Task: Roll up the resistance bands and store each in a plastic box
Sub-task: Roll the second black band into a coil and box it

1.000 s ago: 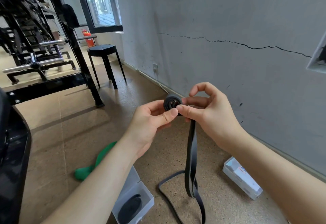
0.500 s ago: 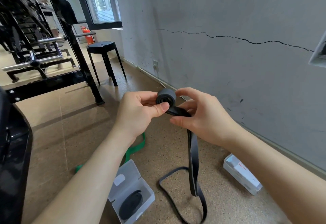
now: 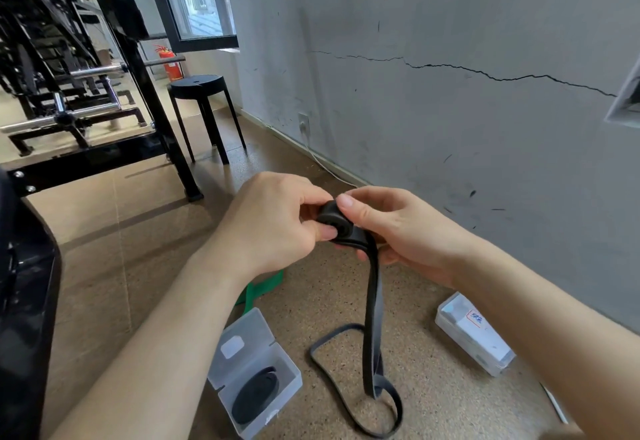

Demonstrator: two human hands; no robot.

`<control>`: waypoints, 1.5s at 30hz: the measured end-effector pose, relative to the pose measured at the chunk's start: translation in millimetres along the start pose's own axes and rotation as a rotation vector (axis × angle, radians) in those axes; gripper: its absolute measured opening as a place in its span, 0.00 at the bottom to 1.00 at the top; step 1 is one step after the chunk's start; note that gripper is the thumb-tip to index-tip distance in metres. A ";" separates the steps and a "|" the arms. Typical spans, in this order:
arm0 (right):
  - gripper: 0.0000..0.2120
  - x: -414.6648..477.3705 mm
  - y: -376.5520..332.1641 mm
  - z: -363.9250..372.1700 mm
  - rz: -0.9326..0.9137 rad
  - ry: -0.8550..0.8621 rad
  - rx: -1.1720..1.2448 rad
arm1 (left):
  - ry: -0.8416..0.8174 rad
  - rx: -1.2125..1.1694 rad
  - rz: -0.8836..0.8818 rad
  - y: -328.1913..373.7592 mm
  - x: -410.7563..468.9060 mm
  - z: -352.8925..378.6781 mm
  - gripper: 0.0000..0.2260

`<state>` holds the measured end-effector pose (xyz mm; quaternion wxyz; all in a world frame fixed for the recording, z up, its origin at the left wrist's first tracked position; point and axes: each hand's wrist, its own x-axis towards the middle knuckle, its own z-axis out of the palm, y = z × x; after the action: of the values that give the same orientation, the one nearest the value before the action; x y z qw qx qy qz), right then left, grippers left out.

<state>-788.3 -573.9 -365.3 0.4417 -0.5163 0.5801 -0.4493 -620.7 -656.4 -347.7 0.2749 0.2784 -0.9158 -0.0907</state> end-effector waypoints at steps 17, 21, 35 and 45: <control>0.32 -4.2 -3.1 -0.7 -0.093 -0.084 -0.069 | -0.015 -0.635 -0.185 -10.4 4.3 13.1 0.03; 0.31 -2.2 -2.2 3.4 -0.222 0.062 -0.417 | -0.018 -0.585 -0.210 -10.9 4.9 12.9 0.04; 0.25 -2.9 10.2 16.8 -0.279 0.088 -0.270 | 0.031 -0.766 -0.274 -9.6 1.6 8.5 0.03; 0.28 -2.9 5.0 7.0 0.006 -0.047 0.185 | -0.041 -0.171 -0.004 -7.5 2.9 -1.3 0.07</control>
<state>-782.3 -571.2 -371.5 0.5021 -0.4820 0.5271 -0.4876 -618.6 -664.3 -347.7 0.2788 0.2538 -0.9096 -0.1745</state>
